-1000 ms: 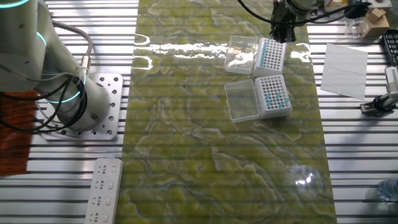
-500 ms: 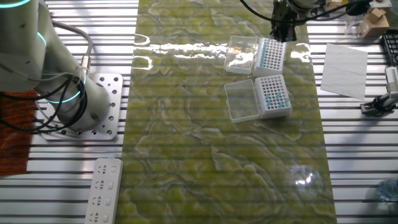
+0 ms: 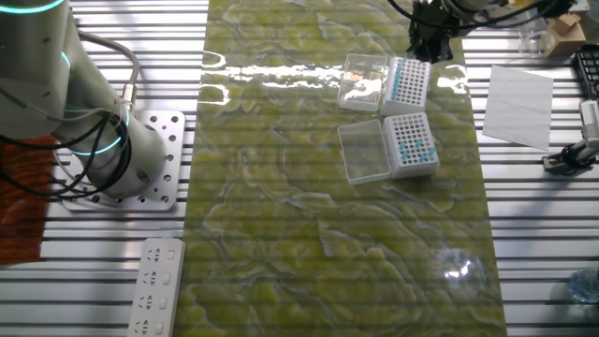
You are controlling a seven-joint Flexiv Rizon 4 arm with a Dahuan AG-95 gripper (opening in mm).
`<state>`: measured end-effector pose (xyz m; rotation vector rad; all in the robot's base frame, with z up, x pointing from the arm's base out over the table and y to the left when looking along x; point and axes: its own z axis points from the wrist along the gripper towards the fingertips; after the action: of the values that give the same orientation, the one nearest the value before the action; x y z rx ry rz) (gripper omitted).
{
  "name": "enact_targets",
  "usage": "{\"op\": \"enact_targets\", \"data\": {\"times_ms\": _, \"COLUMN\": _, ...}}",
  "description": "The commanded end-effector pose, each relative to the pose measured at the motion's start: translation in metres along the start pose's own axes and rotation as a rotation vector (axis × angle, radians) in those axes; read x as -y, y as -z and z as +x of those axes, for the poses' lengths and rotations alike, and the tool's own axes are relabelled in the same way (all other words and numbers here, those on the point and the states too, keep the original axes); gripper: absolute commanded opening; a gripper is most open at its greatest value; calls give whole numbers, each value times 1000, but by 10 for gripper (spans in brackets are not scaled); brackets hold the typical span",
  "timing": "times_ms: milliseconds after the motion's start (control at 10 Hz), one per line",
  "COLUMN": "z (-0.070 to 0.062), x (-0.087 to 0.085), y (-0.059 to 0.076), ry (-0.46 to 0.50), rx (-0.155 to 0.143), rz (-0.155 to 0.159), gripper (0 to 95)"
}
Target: Transfer all medium pipette tips from one holder to another
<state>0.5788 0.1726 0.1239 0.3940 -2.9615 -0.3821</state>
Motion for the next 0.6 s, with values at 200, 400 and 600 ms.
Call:
{"op": "enact_targets", "data": {"times_ms": 200, "z": 1, "x": -5, "y": -2, "ry": -63, "rx": 30, "rz": 11, "gripper": 0}}
{"op": "enact_targets", "data": {"times_ms": 400, "z": 1, "x": -7, "y": -4, "ry": -66, "rx": 31, "rz": 12, "gripper": 0}}
{"op": "enact_targets", "data": {"times_ms": 600, "z": 0, "x": -8, "y": -5, "ry": -64, "rx": 32, "rz": 14, "gripper": 0}}
